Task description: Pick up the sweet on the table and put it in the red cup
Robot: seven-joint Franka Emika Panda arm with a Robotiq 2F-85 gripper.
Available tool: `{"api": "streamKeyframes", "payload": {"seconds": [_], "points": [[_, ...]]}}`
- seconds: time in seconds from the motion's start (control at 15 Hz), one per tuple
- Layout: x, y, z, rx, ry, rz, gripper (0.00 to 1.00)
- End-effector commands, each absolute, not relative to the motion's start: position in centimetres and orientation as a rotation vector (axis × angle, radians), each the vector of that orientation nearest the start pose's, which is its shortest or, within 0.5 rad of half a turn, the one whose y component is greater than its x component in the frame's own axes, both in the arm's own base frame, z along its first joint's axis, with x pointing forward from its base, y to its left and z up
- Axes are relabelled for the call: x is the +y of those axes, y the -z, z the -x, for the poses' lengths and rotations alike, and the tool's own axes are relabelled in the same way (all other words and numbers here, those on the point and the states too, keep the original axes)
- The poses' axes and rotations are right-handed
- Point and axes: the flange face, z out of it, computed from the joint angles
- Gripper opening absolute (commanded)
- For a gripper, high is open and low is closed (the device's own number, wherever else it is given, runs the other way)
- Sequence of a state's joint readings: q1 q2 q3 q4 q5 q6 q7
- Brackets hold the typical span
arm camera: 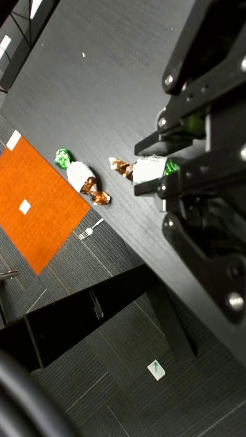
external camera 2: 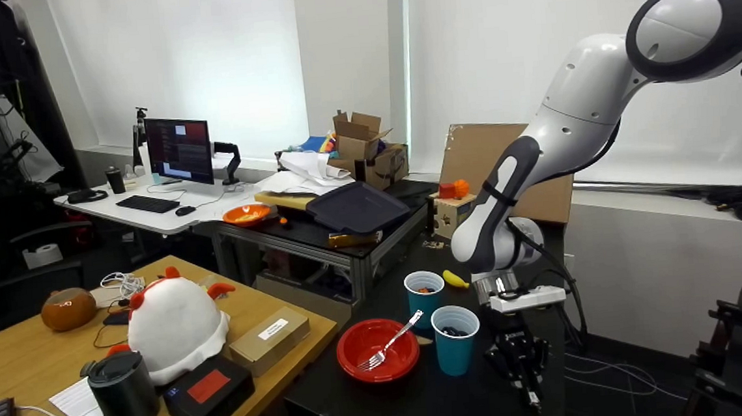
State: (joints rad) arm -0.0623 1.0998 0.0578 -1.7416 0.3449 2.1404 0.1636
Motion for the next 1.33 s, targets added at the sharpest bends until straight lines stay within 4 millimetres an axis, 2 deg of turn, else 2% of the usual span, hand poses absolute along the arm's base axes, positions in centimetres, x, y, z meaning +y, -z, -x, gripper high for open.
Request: {"api": "streamKeyframes", "payload": {"seconds": [0.0,0.33,0.67,0.93,1.27], "points": [[0.8,3.3,-51.8,0.642,-1.012,2.623,0.06],[-0.4,-0.5,-51.5,0.586,-1.062,2.587,0.06],[-2.7,-3.0,-51.6,0.620,-1.046,2.597,0.06],[-6.8,-5.1,-52.7,0.719,-0.934,2.624,0.06],[-12.2,-9.1,-56.1,0.844,-0.703,2.639,0.06]]}}
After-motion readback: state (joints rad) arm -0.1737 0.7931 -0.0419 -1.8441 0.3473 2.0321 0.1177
